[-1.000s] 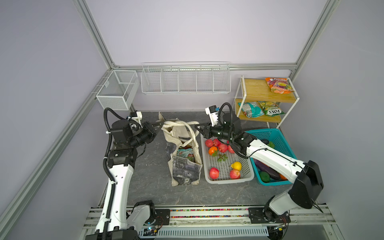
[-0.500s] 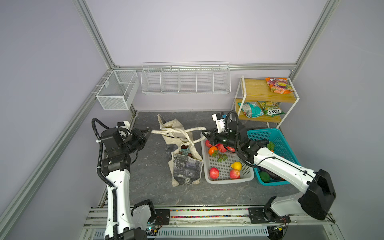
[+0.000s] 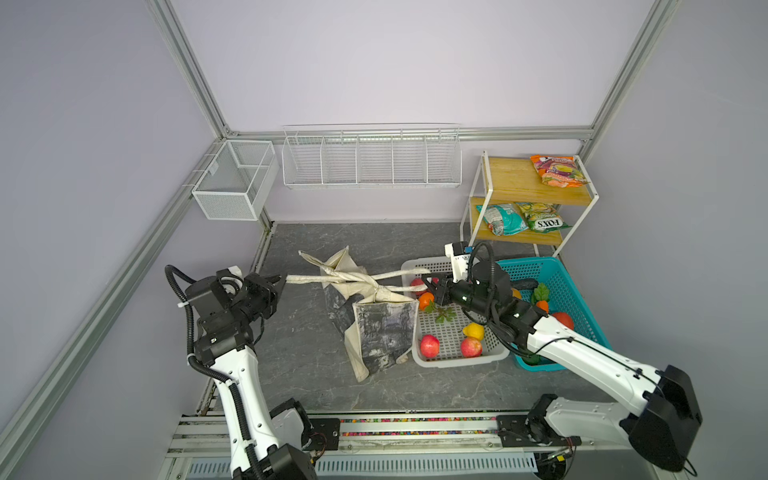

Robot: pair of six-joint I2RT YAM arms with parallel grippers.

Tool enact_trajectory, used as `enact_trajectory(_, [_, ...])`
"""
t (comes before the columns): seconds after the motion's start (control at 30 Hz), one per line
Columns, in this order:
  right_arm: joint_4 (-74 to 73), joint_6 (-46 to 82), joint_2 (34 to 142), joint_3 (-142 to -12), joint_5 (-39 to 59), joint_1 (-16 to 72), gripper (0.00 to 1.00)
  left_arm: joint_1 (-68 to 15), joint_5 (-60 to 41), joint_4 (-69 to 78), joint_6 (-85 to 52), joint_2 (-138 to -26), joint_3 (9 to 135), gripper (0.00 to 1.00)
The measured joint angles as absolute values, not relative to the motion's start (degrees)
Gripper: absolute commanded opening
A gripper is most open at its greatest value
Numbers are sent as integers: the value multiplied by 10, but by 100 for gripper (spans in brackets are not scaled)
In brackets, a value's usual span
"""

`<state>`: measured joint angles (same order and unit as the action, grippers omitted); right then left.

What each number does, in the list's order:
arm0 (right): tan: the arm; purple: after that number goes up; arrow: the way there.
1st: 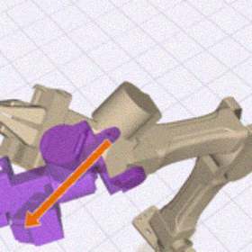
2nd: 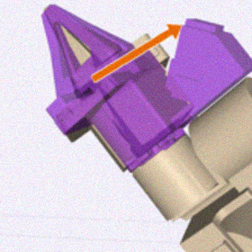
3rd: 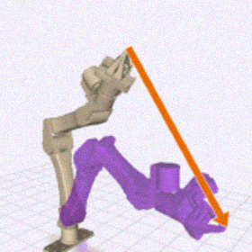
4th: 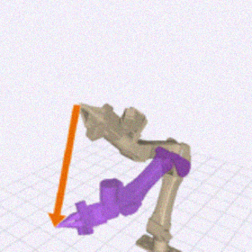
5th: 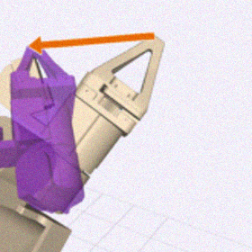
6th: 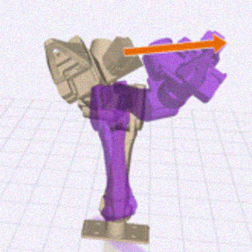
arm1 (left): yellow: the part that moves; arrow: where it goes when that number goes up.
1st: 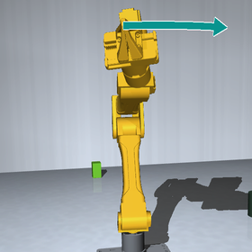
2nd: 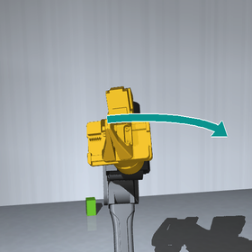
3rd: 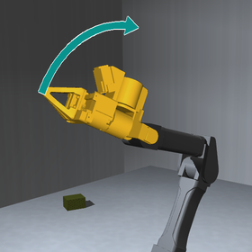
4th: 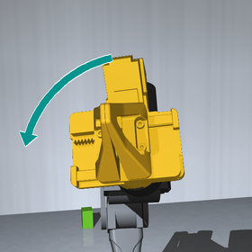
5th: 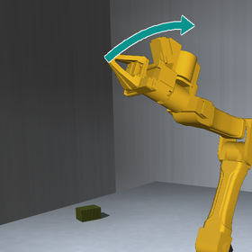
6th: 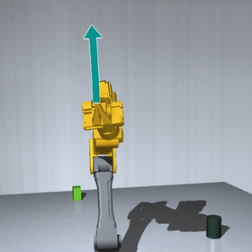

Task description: Place the food into the grocery bag and tie it

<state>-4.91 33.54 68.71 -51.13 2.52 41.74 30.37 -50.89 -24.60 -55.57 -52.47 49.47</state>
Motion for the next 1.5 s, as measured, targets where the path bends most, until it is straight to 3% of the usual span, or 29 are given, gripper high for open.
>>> enact_trajectory(0.47, [-14,382,611,-444,-4,417,7,327,-585,-253,-557,-583,490,0])
enact_trajectory(0.77, [-29,372,621,-439,12,417,7,326,-608,-225,-557,-611,485,0])
enact_trajectory(0.93, [-29,323,669,-469,6,416,8,286,-565,-182,-547,-612,496,0])
enact_trajectory(1.5, [6,223,758,-579,-8,428,49,246,-520,-148,-533,-590,517,0])
